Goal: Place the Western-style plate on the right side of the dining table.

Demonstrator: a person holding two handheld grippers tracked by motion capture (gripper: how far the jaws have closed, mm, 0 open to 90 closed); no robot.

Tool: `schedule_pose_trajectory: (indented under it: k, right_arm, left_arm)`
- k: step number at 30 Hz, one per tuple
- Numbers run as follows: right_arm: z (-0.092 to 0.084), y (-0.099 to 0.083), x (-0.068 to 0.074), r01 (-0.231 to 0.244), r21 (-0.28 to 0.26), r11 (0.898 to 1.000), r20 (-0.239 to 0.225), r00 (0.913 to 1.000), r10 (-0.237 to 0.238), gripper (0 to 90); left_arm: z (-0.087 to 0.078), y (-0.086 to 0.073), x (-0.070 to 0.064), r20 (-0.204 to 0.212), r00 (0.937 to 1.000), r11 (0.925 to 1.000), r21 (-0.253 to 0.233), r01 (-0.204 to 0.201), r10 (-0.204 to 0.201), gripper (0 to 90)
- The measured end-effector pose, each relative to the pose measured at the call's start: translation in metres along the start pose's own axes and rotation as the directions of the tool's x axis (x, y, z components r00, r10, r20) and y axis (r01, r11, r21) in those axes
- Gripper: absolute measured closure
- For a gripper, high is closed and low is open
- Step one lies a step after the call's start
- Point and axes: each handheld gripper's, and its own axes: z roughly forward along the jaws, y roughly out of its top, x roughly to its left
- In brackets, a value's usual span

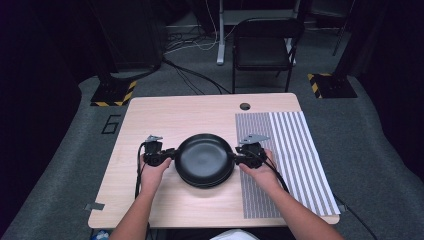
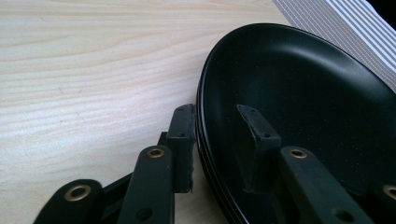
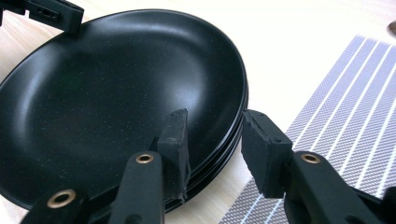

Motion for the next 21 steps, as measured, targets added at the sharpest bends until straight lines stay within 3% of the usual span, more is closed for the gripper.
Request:
schedule_pose_trajectory:
  k: [8, 17, 21]
  right_arm:
    - [0.008, -0.003, -0.007, -0.085, 0.023, 0.996, -0.016, 0.9962, 0.086, 60.9]
    - [0.014, -0.006, -0.009, -0.131, 0.064, 0.989, -0.014, 0.9911, 0.132, 62.4]
    - [0.016, -0.008, -0.011, -0.161, 0.079, 0.984, -0.046, 0.9852, 0.165, 63.8]
  left_arm:
    - [0.001, -0.001, -0.001, 0.003, 1.0, 0.9996, 0.029, 0.002, -0.002, 72.4]
    - [-0.001, -0.004, -0.002, 0.01, 0.9999, 0.9991, 0.042, 0.005, -0.005, 75.7]
    - [-0.001, -0.004, -0.004, 0.008, 0.9999, 0.9991, 0.04, -0.011, 0.01, 75.5]
